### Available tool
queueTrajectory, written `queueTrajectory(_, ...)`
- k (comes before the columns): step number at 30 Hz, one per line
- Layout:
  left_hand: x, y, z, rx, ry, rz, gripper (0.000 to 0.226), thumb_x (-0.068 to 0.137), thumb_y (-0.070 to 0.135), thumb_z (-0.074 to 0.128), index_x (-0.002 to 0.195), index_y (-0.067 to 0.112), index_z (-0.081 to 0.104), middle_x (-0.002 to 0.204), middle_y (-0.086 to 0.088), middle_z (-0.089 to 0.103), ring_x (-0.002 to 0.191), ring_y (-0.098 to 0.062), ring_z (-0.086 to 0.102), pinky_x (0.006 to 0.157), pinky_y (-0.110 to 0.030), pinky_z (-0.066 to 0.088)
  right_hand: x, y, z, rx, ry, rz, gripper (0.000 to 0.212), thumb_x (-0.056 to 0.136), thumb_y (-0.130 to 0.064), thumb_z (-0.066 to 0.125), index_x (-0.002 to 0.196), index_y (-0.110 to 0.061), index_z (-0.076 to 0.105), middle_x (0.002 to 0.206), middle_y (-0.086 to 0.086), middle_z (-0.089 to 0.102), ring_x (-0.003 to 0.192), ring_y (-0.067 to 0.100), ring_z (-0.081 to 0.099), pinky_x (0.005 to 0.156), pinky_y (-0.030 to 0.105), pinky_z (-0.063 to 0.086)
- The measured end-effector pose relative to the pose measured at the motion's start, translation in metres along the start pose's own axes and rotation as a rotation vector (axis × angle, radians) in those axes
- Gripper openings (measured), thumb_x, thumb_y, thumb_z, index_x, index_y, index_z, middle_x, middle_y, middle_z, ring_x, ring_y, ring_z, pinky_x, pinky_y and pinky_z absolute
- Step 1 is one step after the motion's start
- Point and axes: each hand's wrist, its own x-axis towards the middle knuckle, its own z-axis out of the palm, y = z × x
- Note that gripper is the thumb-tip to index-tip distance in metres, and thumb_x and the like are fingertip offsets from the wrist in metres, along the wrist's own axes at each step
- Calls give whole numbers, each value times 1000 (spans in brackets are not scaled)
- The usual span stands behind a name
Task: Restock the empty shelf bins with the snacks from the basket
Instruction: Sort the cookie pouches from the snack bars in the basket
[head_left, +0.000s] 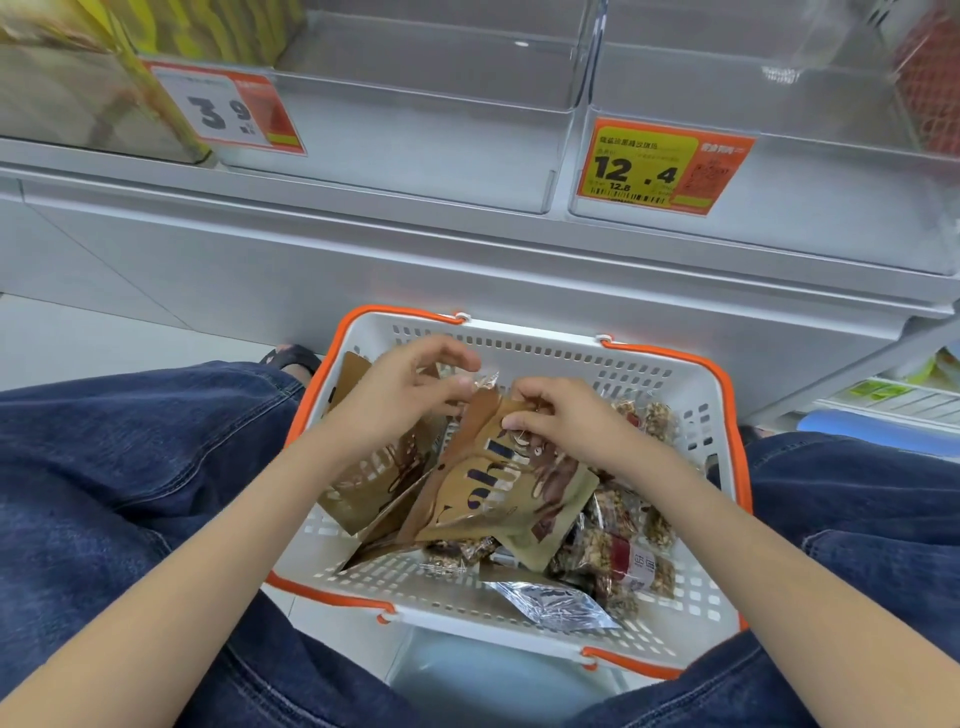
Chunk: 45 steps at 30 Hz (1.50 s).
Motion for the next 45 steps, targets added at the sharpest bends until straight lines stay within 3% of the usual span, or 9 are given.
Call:
queueTrajectory(5,-19,13,-31,340,-299,-214,57,74,60,60,121,29,57,112,14,62,101,-1,60,86,-24,51,9,-21,5,208,43,-44,21,91,-19,62,86,1,56,76,12,68,64,14,69,62,32,56)
queueTrajectory(9,-35,15,-48,789,-110,-68,19,89,37,60,92,20,69,81,9,67,74,-7,63,68,-28,54,22,-41,11,440,73,-7,18,92,-13,60,93,4,56,75,19,65,64,12,69,65,26,59)
queueTrajectory(14,-56,22,-69,1122,207,40,21,97,31,47,103,27,66,88,1,68,77,-20,61,64,-32,50,35,-62,24,611,29,-22,14,94,-9,55,81,-14,56,78,0,69,77,12,70,74,24,58)
queueTrajectory(20,-43,-35,-74,1142,72,-166,18,96,21,46,98,18,64,86,0,63,74,-16,59,62,-28,50,33,-28,12,174,-23,166,30,94,-21,58,123,-21,59,103,2,68,52,5,49,50,17,44)
queueTrajectory(25,-34,-101,-71,1195,92,-354,20,92,13,52,109,16,61,91,-3,66,75,-20,67,66,-34,59,22,27,5,-203,-30,373,57,89,-21,65,140,-10,42,139,10,49,123,24,51,100,34,41)
queueTrajectory(31,-19,-111,-77,1143,170,-377,25,90,0,51,111,7,62,100,-13,66,86,-28,66,74,-35,56,10,65,32,-374,-166,508,63,86,-17,65,141,-5,36,132,15,54,115,28,55,91,32,46)
queueTrajectory(39,-35,-121,-57,1284,126,-410,32,93,15,54,124,17,52,105,-4,63,90,-22,64,72,-32,56,12,77,48,-524,-190,417,2,84,-12,63,86,-12,65,96,6,68,86,21,63,77,33,53)
queueTrajectory(42,-36,-120,-59,1191,126,-429,45,87,19,63,130,18,46,110,-5,59,96,-22,60,74,-34,56,14,68,45,-498,-246,417,29,85,-7,58,58,-13,52,68,4,59,62,15,55,61,28,46)
queueTrajectory(45,-39,-109,-61,1119,207,-351,64,81,39,69,133,18,39,121,-6,51,109,-26,50,78,-38,51,13,49,40,-431,-219,380,29,96,-16,47,68,-12,42,65,2,47,59,15,44,51,24,35)
